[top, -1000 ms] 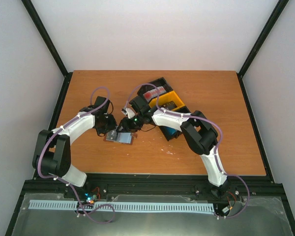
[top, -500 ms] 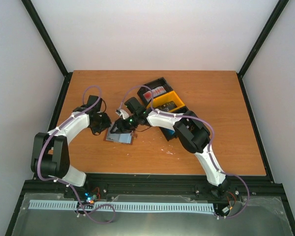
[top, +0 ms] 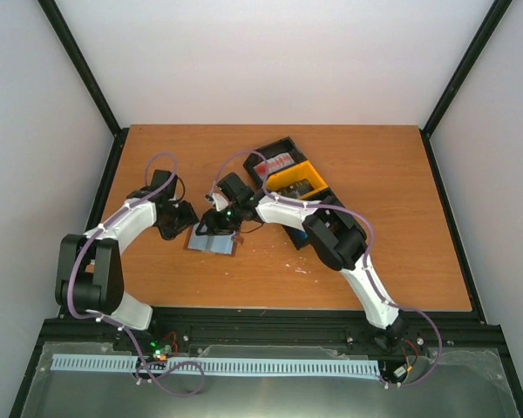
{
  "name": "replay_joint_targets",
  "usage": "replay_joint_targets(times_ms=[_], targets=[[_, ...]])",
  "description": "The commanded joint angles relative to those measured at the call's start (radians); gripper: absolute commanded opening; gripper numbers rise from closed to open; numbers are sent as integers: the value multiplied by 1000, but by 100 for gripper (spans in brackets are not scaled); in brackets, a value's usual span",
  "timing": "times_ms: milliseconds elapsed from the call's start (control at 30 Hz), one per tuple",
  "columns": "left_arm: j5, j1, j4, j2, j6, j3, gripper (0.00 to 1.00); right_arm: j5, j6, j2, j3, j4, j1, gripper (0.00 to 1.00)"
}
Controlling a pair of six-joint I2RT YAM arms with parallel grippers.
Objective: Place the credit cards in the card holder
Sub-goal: Insert the credit card into the card holder, then adjust the storage box at the center of the board.
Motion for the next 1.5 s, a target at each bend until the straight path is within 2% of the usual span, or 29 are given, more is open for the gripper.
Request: replay_joint_targets(times_ms=[0,167,300,667,833,1067,1300,1467], targets=[[74,11,41,35,40,-19,64,136,-44,-161,-15,-72,3,45],[115,15,77,91,64,-12,76,384,-108,-332,-61,-202,-48,46],[134,22,100,137,75,-4,80,560,-142,-395,-70,-306,-108,47],[119,35,122,187,91,-5,86,888,-98,-209,127,-539,-172,45],[204,36,130,159,106,-24,87,931,-70,-204,93,-581,-199,47],[323,36,133,134,126,-72,87,873,-65,-259,-36,-573,-238,52],[382,36,119,120,139,-64,87,893,-57,-309,-139,-625,-263,56],[389,36,101,101,146,-64,87,905,-68,-413,-251,-638,-286,58]])
